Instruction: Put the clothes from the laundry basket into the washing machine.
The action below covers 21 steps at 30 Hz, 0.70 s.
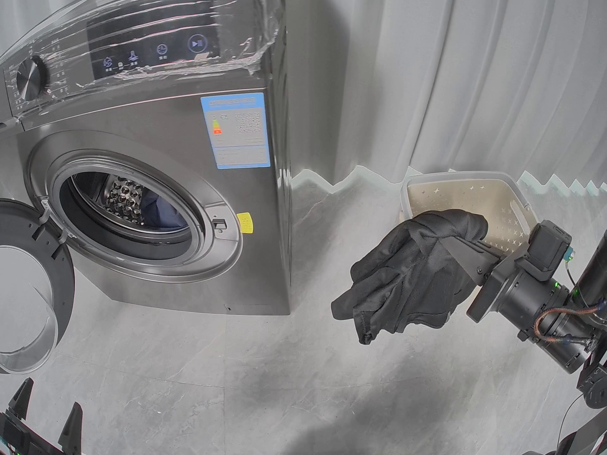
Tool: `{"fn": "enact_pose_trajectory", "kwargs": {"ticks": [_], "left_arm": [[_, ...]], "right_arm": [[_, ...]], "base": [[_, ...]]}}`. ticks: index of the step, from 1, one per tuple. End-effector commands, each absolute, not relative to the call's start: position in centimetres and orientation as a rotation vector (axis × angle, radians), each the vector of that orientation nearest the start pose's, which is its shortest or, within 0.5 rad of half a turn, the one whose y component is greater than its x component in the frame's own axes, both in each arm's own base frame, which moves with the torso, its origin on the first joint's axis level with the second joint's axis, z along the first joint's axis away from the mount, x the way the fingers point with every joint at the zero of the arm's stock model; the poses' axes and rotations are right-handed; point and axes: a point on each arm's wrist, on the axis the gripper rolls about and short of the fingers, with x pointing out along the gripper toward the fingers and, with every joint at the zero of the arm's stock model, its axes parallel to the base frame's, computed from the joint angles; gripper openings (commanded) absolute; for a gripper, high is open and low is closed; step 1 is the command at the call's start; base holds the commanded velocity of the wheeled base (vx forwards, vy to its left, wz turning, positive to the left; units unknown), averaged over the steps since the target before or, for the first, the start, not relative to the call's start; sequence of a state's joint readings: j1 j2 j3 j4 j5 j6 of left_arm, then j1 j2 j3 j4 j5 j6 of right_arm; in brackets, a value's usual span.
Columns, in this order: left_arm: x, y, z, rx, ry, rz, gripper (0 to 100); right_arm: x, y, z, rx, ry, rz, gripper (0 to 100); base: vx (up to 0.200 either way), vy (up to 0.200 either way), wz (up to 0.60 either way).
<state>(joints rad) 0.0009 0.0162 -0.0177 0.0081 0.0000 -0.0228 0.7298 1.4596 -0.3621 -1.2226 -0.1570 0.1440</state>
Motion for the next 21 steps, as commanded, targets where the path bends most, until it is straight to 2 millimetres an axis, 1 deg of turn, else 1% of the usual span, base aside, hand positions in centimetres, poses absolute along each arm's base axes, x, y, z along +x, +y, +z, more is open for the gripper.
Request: {"fn": "enact_pose_trajectory", "kwargs": {"ticks": [1,20,21], "left_arm": [[-2.28,0.0,7.56,-0.023,0.008,0.002,100],[-2.28,0.0,7.56,-0.025,0.008,0.002,100],[-2.28,0.0,7.56,-0.025,0.008,0.002,100]], "right_arm": [[16.31,14.09,18.86,0.192,-0.068,0.58,0],[16.44,14.21,18.68,0.19,-0.061,0.581,0],[16.42,14.2,18.62,0.189,-0.058,0.581,0]], "base": [[0.0,0.2,0.0],[0.0,0.2,0.0],[0.0,0.0,0.0]]}}
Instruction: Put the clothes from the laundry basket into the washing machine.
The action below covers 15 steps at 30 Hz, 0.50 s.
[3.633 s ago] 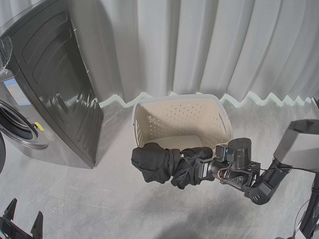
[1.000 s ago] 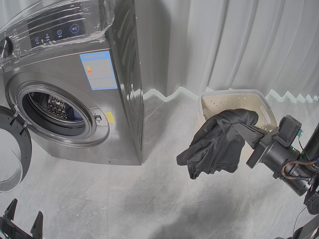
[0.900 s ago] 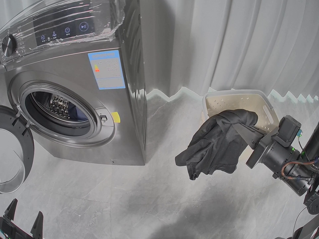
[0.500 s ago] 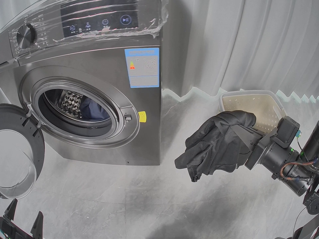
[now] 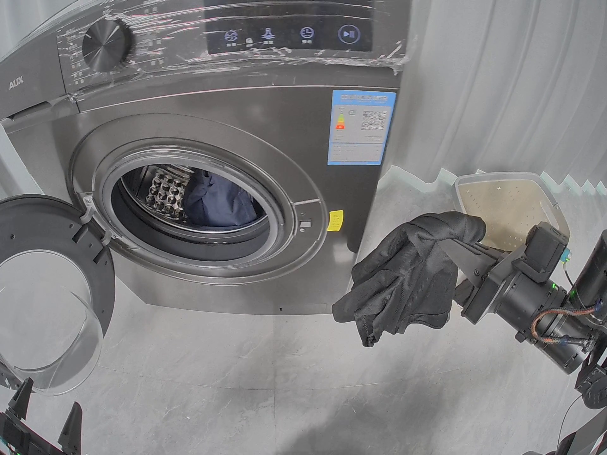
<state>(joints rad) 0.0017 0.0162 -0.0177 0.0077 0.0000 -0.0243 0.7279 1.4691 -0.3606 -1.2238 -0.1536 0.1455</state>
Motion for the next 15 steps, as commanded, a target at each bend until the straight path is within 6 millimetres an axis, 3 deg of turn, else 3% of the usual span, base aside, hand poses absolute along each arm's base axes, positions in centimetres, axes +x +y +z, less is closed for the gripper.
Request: {"fn": "enact_pose_trajectory", "kwargs": {"ticks": [1,5,11,15], "left_arm": [[-2.28,0.0,7.56,-0.025,0.008,0.002,100],[-2.28,0.0,7.56,-0.023,0.008,0.002,100],[-2.28,0.0,7.56,-0.023,0.008,0.002,100],[-2.28,0.0,7.56,-0.023,0.008,0.002,100]], "right_arm": [[16.41,14.18,18.6,0.189,-0.058,0.581,0],[16.41,14.18,18.6,0.189,-0.058,0.581,0],[16.45,14.22,18.35,0.184,-0.048,0.581,0],[16.48,14.25,18.25,0.184,-0.043,0.58,0]], "base": [[0.0,0.0,0.0],[0.0,0.0,0.0],[-0.2,0.0,0.0],[0.0,0.0,0.0]]}}
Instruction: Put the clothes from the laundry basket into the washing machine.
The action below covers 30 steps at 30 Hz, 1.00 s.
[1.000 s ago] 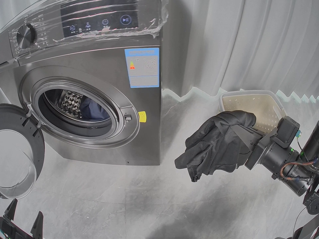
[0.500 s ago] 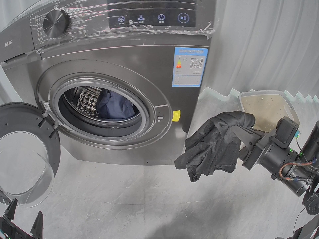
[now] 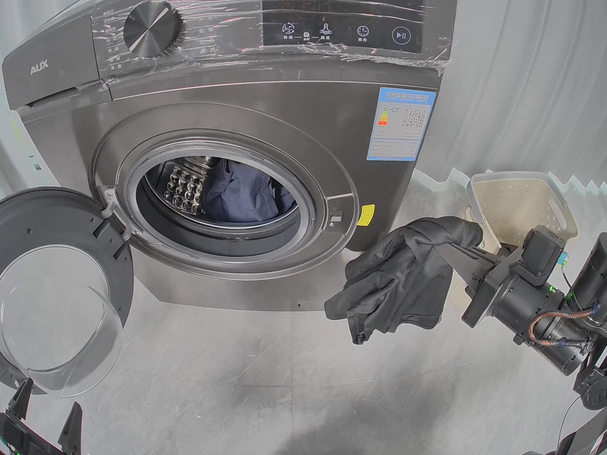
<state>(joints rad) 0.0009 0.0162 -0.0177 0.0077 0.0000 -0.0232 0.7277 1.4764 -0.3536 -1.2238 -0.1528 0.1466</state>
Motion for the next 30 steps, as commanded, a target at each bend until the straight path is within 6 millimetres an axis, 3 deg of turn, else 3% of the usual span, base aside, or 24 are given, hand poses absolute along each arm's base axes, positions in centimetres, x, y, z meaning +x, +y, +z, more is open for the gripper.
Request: {"fn": "enact_pose_trajectory", "kwargs": {"ticks": [1,26,30], "left_arm": [[-2.28,0.0,7.56,-0.023,0.008,0.002,100],[-2.28,0.0,7.56,-0.023,0.008,0.002,100],[-2.28,0.0,7.56,-0.023,0.008,0.002,100]], "right_arm": [[16.53,14.24,18.22,0.184,-0.042,0.579,0],[16.71,14.32,18.05,0.187,-0.033,0.575,0],[16.73,14.33,18.02,0.188,-0.031,0.575,0]], "base": [[0.0,0.0,0.0],[0.0,0.192,0.0],[0.0,0.0,0.0]]}}
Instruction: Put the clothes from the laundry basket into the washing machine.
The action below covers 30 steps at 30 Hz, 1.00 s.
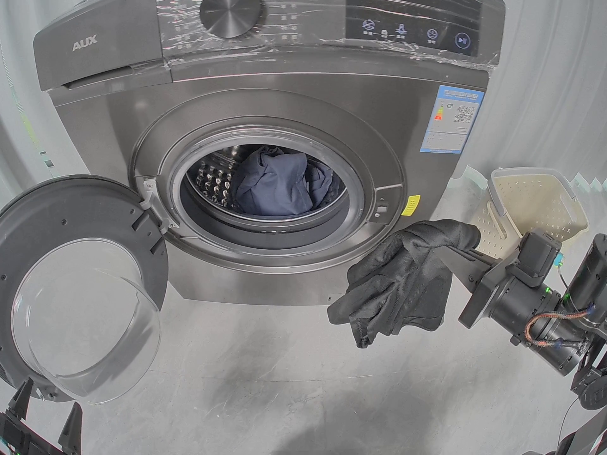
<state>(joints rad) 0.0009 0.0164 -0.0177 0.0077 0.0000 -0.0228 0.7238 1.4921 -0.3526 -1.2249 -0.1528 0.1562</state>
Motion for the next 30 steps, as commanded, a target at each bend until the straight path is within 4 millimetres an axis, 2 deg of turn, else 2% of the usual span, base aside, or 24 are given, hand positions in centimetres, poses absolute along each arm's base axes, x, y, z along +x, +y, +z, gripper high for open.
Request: {"fn": "enact_pose_trajectory", "kwargs": {"ticks": [1,8,11,26,30], "left_arm": [[-2.28,0.0,7.56,-0.023,0.008,0.002,100],[-2.28,0.0,7.56,-0.023,0.008,0.002,100],[-2.28,0.0,7.58,-0.023,0.006,0.002,100],[-2.28,0.0,7.58,-0.018,0.006,0.002,100],[-2.28,0.0,7.58,-0.02,0.006,0.002,100]], "right_arm": [[16.72,14.32,17.98,0.187,-0.03,0.575,0],[16.72,14.32,17.98,0.19,-0.029,0.575,0],[16.71,14.37,17.93,0.193,-0.025,0.577,0],[16.88,14.65,17.41,0.18,-0.004,0.58,0],[17.13,14.93,17.17,0.169,0.006,0.582,0]], "base": [[0.0,0.0,0.0],[0.0,0.0,0.0],[-0.2,0.0,0.0],[0.0,0.0,0.0],[0.0,-0.2,0.0]]}}
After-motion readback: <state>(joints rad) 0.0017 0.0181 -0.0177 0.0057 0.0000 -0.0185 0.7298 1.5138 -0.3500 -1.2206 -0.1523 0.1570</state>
